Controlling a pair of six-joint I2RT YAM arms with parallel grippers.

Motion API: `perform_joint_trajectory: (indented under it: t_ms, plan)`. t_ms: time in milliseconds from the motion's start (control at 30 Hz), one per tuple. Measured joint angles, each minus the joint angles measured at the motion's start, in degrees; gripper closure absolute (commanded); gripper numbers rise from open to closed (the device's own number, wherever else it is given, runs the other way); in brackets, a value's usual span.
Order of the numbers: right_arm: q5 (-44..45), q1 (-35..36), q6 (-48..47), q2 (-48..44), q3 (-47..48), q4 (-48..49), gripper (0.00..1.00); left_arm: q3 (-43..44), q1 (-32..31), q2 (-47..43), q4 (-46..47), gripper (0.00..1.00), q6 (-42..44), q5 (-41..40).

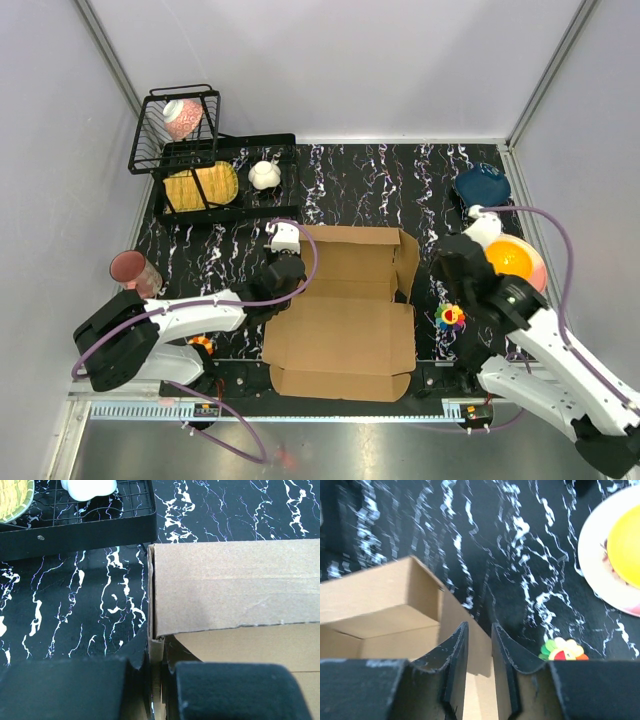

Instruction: Fold the paper box

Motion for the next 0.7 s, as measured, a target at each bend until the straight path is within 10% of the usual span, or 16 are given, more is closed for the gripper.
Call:
perform_joint_trajectory:
  t_ms: [700]
  plan:
    - [-16.3, -0.1, -5.4, 7.3, -14.0, 18.1, 0.44, -0.3, 0.0, -0.5, 0.2, 1.00, 0.6, 1.0]
